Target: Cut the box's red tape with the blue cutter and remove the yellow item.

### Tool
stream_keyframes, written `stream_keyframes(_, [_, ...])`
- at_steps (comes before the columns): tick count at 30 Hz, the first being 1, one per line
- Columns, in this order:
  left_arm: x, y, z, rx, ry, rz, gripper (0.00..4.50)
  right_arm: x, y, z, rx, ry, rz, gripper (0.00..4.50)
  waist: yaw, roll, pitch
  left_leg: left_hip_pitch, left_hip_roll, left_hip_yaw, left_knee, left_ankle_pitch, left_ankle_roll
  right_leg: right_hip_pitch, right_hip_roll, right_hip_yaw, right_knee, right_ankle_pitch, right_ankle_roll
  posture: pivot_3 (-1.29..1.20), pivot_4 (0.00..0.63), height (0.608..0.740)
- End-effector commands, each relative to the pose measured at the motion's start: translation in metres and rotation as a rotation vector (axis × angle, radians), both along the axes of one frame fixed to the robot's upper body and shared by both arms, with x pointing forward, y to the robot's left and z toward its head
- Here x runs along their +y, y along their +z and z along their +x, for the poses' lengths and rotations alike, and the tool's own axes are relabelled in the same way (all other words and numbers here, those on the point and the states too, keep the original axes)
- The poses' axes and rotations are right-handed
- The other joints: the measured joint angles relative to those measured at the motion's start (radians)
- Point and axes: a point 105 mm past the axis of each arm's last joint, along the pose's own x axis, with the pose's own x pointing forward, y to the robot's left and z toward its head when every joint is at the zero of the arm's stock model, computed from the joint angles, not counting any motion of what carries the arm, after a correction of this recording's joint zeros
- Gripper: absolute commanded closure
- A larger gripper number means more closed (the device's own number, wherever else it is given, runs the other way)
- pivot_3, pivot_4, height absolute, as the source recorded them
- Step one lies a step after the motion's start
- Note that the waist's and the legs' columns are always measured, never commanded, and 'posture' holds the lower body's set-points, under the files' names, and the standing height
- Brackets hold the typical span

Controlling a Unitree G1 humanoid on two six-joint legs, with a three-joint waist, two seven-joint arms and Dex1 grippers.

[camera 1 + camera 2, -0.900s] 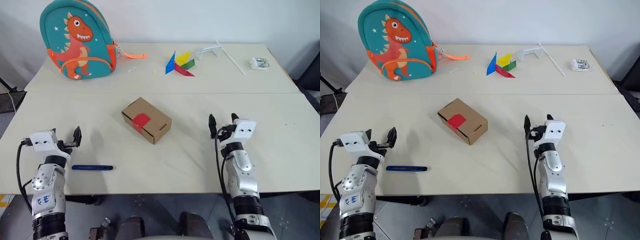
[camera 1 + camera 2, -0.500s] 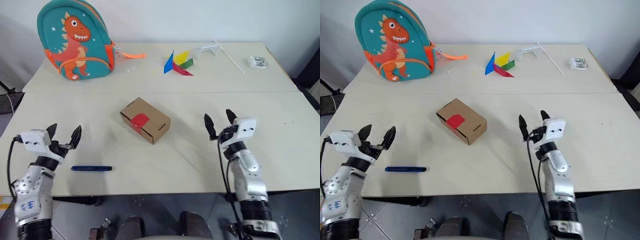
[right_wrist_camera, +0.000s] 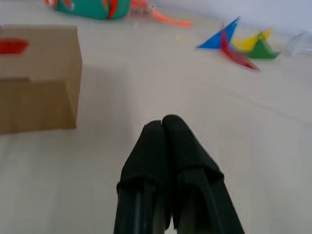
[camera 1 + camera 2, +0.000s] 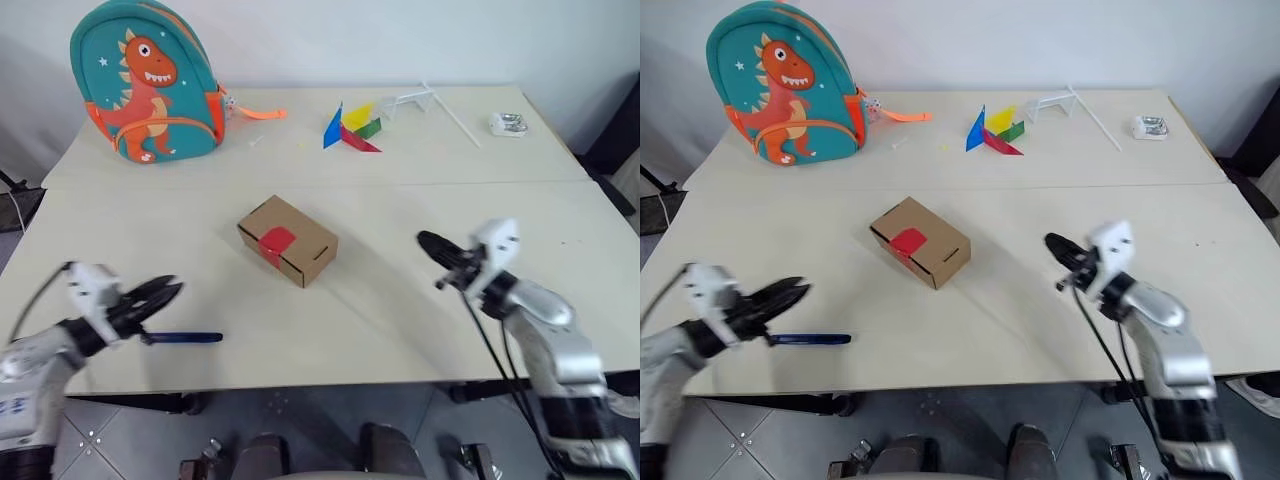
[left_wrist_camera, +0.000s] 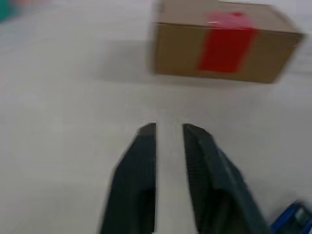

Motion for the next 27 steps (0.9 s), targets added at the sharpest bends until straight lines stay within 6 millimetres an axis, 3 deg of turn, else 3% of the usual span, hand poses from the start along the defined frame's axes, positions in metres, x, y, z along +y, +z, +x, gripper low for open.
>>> stream_keyframes(1, [0.000,0.017,0.017,-0.071,0.069,0.027,4.46,0.015,0.004,0.012,0.033,0.009,0.002,4.50,0.002,0.000,0.000,-0.001,0.000,0.000,-0.001,0.000,-0.001,-0.002,0.000,0.000,0.002,0.000,0.000,0.00,0.150,0.740])
stream_keyframes(5, [0.012,0.046,0.048,-0.137,0.173,-0.033,4.46,0.034,0.006,0.006,0.141,0.087,0.007,4.50,0.014,0.000,0.000,-0.005,0.000,-0.001,-0.001,0.000,-0.002,-0.010,-0.001,-0.001,0.012,0.000,0.001,0.00,0.150,0.740])
stream_keyframes(11, [-0.008,0.075,0.093,-0.149,0.122,-0.046,4.46,0.056,-0.009,-0.039,0.348,0.323,-0.085,4.50,0.030,-0.001,0.000,-0.006,0.000,0.001,0.001,0.000,-0.002,-0.010,-0.001,-0.002,0.009,0.001,0.001,0.00,0.150,0.740])
stream_keyframes(14, [-0.021,0.074,0.117,-0.124,0.109,-0.025,4.46,0.065,-0.012,-0.048,0.386,0.367,-0.095,4.50,0.029,-0.001,0.000,-0.007,0.000,0.002,0.003,0.000,-0.002,-0.010,-0.001,-0.002,0.009,0.001,0.001,0.00,0.150,0.740])
stream_keyframes(18, [-0.040,0.064,0.139,-0.070,0.081,0.003,4.46,0.069,-0.015,-0.040,0.381,0.323,-0.085,4.50,0.025,-0.002,0.000,-0.008,-0.001,0.003,0.005,0.000,-0.001,-0.010,-0.001,-0.001,0.009,0.001,0.001,0.00,0.150,0.740])
stream_keyframes(23, [-0.054,0.042,0.143,0.024,0.013,0.037,4.46,0.072,-0.014,-0.029,0.359,0.255,-0.063,4.50,0.011,-0.002,0.000,-0.008,0.000,0.005,0.004,0.000,-0.001,-0.012,-0.001,-0.001,0.010,0.001,0.001,0.00,0.150,0.740])
stream_keyframes(27, [-0.058,0.036,0.137,0.060,-0.046,0.034,4.46,0.069,-0.013,-0.025,0.346,0.214,-0.046,4.50,0.004,-0.003,0.001,-0.008,0.000,0.005,0.004,0.000,-0.001,-0.013,-0.001,-0.001,0.010,0.001,0.001,0.00,0.150,0.740])
